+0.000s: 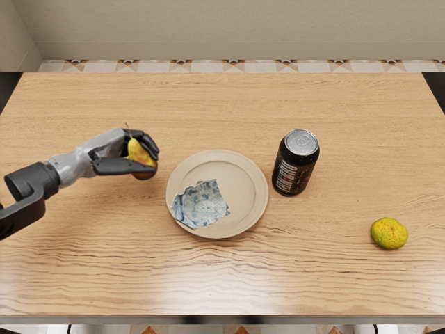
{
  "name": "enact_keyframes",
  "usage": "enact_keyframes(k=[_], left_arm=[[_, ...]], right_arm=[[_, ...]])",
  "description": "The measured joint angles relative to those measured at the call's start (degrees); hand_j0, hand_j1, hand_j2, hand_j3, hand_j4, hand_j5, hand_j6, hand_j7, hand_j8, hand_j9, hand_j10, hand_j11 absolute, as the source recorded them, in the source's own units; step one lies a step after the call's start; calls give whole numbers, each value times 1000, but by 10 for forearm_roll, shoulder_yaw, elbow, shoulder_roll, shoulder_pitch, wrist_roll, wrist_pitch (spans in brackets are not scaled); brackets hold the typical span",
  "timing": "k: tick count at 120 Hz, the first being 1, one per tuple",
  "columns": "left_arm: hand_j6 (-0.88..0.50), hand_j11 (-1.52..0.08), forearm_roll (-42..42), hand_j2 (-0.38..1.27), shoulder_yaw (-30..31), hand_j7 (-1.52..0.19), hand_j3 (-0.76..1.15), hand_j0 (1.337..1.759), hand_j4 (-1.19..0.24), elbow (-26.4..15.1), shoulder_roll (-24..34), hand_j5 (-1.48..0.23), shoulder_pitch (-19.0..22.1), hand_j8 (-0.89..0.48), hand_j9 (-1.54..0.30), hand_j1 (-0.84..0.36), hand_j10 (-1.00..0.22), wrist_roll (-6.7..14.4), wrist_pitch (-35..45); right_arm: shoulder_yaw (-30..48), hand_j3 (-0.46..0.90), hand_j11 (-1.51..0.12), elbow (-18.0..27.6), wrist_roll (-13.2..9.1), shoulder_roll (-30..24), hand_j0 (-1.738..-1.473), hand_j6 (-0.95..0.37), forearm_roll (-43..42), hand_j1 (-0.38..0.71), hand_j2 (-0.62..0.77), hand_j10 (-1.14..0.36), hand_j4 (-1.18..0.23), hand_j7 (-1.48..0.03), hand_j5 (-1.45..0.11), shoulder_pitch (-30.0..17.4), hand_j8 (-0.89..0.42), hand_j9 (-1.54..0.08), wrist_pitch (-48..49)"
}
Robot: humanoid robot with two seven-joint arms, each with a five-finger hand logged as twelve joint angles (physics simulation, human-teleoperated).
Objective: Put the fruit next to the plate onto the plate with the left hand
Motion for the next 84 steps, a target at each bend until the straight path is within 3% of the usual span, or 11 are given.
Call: enact_keyframes(k=[57,84], left_arm=[[-634,-914,-1,182,8,-919,0,1646,-635,-14,-70,-919,-55,-372,-931,-446,-353,6,-19],[-626,-931,-2,314,19,-933,0,1644,-627,-13,-120,-932,-61,-351,-946,-518,-327,16,-22]], right_arm=[[0,0,-22,0,0,0,-1658,-16,0,-329,-3,-16,-16,-22,-22,0,-16,-22,0],[0,0,-22,0,0,0,-1658,-16,0,-329,-3,-16,-16,-22,-22,0,-16,-22,0]])
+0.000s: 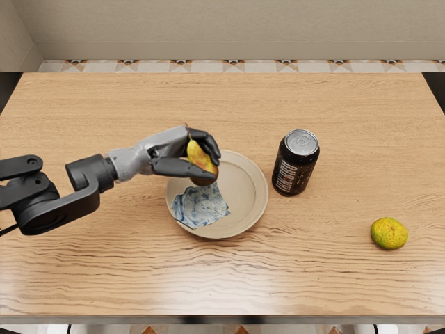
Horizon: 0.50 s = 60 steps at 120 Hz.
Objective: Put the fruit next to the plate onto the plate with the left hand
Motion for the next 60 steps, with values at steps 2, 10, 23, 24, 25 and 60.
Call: enact_keyframes(k=[2,10,23,24,25,60], left_arm=[[-622,-929,0,295,1,-939,0,1644,-624,0,-5,-938,0,-348,-947,-499,-327,1,0],[-622,-929,0,271,5,-940,0,1644,-623,3,-16,-939,3,-368,-947,-494,-336,5,0],[-625,-923,1,265,9,-934,0,1644,-626,6,-18,-934,11,-391,-940,-482,-358,9,2],[-626,-923,1,267,9,-933,0,1644,-626,6,-18,-933,12,-391,-940,-484,-356,9,2],[-626,-923,1,269,10,-932,0,1644,-627,6,-18,-932,12,-391,-939,-485,-355,9,2],[-629,-898,10,289,13,-907,0,1647,-630,31,-46,-907,46,-409,-918,-502,-348,11,9]], right_arm=[[0,0,-22,0,0,0,-1658,-16,0,-329,-3,-16,-16,-22,-22,0,-16,-22,0],[0,0,-22,0,0,0,-1658,-16,0,-329,-3,-16,-16,-22,-22,0,-16,-22,0],[0,0,-22,0,0,0,-1658,-16,0,-329,-3,-16,-17,-22,-22,0,-16,-22,0],[0,0,-22,0,0,0,-1658,-16,0,-329,-3,-16,-17,-22,-22,0,-16,-22,0],[0,0,-22,0,0,0,-1658,-16,0,-329,-3,-16,-17,-22,-22,0,-16,-22,0],[0,0,-22,0,0,0,-1658,-16,0,-329,-3,-16,-16,-22,-22,0,-16,-22,0]])
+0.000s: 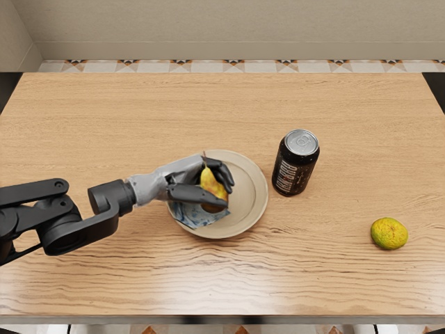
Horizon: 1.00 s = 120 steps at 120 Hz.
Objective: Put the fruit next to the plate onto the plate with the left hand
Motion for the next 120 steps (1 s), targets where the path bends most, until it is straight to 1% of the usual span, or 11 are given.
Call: enact_keyframes(k=[17,26,46,50,61,72,78,88,109,114,120], left_arm=[[-625,-872,1,251,0,-871,0,1648,-625,9,-4,-873,3,-448,-886,-503,-371,1,10],[-590,-817,-2,234,0,-816,0,1650,-590,10,-5,-817,3,-462,-828,-476,-391,4,14],[-411,-558,-9,131,-1,-558,0,1655,-411,11,-5,-559,-1,-355,-564,-199,-323,7,21],[-372,-503,-10,115,-2,-501,0,1655,-372,11,-6,-502,-3,-324,-505,-143,-268,7,22],[-252,-339,-21,76,-5,-337,0,1656,-252,10,-5,-338,-8,-222,-340,18,-194,7,23],[-165,-222,-29,50,-8,-221,0,1657,-165,7,9,-221,-18,-146,-222,133,-128,7,23],[-132,-177,-32,40,-12,-176,0,1657,-132,5,22,-176,-22,-116,-177,178,-103,7,21],[-91,-122,-34,28,-22,-121,0,1657,-91,-3,48,-121,-45,-81,-122,232,-72,7,19],[-45,-59,-35,14,-58,-59,0,1658,-44,-25,151,-59,-53,-40,-59,293,-36,6,14],[-39,-51,-36,12,-69,-51,0,1658,-38,-29,181,-51,-51,-35,-51,301,-32,4,-14],[-33,-43,-61,11,-86,-43,0,1658,-33,-32,229,-43,-43,-30,-43,309,-28,3,-83]], right_arm=[[0,0,-22,0,0,0,-1658,-16,0,-329,-3,-16,-16,-22,-22,0,-16,-22,0],[0,0,-22,0,0,0,-1658,-16,0,-329,-3,-16,-16,-22,-22,0,-16,-22,0],[0,0,-22,0,0,0,-1658,-16,0,-329,-3,-16,-16,-22,-22,0,-16,-22,0],[0,0,-22,0,0,0,-1658,-16,0,-329,-3,-16,-16,-22,-22,0,-16,-22,0],[0,0,-22,0,0,0,-1658,-16,0,-329,-3,-16,-16,-22,-22,0,-16,-22,0],[0,0,-22,0,0,0,-1658,-16,0,-329,-3,-16,-16,-22,-22,0,-16,-22,0],[0,0,-22,0,0,0,-1658,-16,0,-329,-3,-16,-16,-22,-22,0,-16,-22,0],[0,0,-22,0,0,0,-1658,-16,0,-329,-3,-16,-17,-22,-22,0,-16,-22,0],[0,0,-22,0,0,0,-1658,-16,0,-329,-3,-16,-17,-22,-22,0,-16,-22,0],[0,0,-22,0,0,0,-1658,-16,0,-329,-3,-17,-17,-22,-22,0,-16,-22,0],[0,0,-22,0,0,0,-1658,-16,0,-329,-3,-17,-17,-22,-22,0,-17,-22,0]])
